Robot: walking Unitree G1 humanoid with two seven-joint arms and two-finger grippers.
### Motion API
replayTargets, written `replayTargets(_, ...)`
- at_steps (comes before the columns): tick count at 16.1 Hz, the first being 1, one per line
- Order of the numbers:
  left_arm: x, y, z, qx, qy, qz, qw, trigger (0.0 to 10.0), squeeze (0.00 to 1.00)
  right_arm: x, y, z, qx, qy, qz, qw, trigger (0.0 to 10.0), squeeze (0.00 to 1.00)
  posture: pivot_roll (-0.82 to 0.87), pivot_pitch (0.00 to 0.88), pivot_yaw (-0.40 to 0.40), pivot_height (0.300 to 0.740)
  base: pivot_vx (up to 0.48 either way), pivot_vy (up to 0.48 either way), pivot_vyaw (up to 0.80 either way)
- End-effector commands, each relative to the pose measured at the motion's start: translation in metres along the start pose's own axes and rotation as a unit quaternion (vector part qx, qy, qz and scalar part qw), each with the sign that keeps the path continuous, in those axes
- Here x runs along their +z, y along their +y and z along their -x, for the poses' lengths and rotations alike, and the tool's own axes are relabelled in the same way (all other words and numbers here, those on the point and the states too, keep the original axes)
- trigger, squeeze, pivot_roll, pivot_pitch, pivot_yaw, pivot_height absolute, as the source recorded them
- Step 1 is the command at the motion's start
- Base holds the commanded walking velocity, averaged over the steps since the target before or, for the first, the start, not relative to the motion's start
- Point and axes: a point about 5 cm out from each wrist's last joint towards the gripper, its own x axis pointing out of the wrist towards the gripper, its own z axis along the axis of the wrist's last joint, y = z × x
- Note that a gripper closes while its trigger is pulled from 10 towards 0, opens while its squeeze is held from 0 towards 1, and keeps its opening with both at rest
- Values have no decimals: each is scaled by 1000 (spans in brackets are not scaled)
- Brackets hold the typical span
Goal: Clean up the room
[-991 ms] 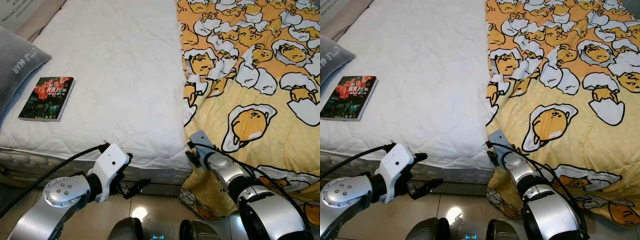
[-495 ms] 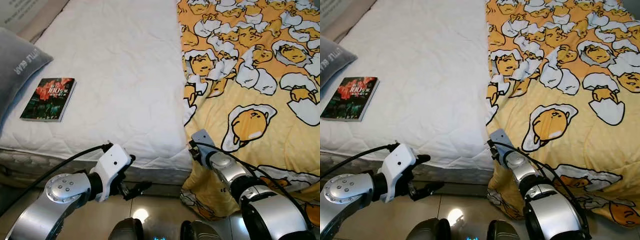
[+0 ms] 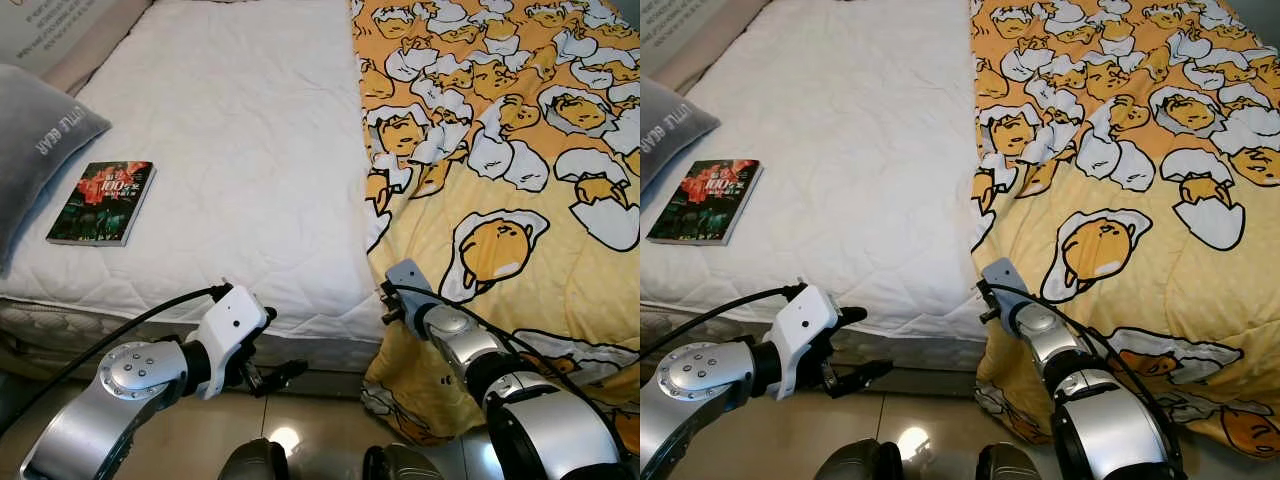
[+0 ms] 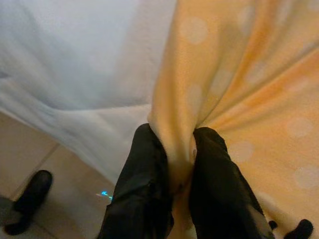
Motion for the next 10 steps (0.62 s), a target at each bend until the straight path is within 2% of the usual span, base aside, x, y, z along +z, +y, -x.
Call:
replayTargets(1,-2,3,-1,0,5,-5,1000,10000,0,-6,10,-1,31,0,-27,999,0,0,66,66,56,740,0,0,0)
replayTargets(3,-3,6,-2,4,3,-6,1000,10000,0,-8,13,0,51,-3,-43,998,0,0,59,56,58,740,0,0,0)
replayTargets(5,-4,9,-6,7,-1,-6,1000,10000,0,-14,13,2,79,-5,-88,993,0,0,36,14,65,740,0,0,0)
replayTargets(8,-3,12,-9,8,-6,-10,1000,10000,0,-22,22,7,179,5,-81,981,0,0,24,0,73,740,0,0,0)
replayTargets(9,-2,14,-11,7,-9,-13,1000,10000,0,-24,27,10,234,6,-79,969,0,0,19,0,77,740,0,0,0)
replayTargets(10,-2,15,-12,7,-10,-14,1000,10000,0,-24,29,11,249,4,-81,965,0,0,19,0,77,740,0,0,0)
